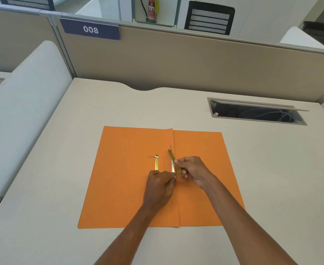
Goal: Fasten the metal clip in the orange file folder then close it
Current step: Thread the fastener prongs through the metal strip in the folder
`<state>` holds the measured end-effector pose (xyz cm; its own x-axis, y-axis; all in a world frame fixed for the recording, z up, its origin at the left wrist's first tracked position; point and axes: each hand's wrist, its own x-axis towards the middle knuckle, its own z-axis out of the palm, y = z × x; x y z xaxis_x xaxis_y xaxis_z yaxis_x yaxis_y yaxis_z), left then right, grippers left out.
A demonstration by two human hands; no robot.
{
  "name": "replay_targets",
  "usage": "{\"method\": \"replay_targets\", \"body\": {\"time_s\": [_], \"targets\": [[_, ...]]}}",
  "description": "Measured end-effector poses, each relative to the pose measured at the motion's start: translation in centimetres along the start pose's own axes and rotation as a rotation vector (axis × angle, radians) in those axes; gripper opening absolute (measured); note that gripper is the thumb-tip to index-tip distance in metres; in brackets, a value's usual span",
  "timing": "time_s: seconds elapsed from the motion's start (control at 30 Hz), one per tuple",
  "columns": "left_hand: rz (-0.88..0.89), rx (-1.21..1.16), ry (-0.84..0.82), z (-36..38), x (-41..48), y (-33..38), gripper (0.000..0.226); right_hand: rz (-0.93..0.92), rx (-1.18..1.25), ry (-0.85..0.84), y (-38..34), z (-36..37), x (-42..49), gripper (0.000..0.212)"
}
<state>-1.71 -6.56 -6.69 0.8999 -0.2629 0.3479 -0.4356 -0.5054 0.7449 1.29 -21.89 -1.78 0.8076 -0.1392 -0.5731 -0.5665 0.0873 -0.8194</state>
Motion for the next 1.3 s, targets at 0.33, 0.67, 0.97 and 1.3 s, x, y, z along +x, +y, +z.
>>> {"method": "replay_targets", "body": {"time_s": [0.33, 0.67, 0.97, 1.3], "targets": [[-0.002, 0.029, -0.014, -0.03, 0.02, 0.16, 0.010, 0.019, 0.020, -0.011, -0.19, -0.05, -0.07, 0.018], [0.000, 0.052, -0.041, -0.23, 0.05, 0.28, 0.011, 0.023, 0.023, 0.001, -0.27, 0.07, -0.29, 0.019], [0.012, 0.073, -0.058, -0.22, 0.09, 0.45, 0.012, 0.006, -0.023, 0.013, -0.29, 0.18, -0.08, 0.015], [-0.028, 0.008, -0.018, -0.29, 0.07, 0.53, 0.008, 0.003, -0.019, 0.001, -0.28, -0.06, -0.14, 0.017]]}}
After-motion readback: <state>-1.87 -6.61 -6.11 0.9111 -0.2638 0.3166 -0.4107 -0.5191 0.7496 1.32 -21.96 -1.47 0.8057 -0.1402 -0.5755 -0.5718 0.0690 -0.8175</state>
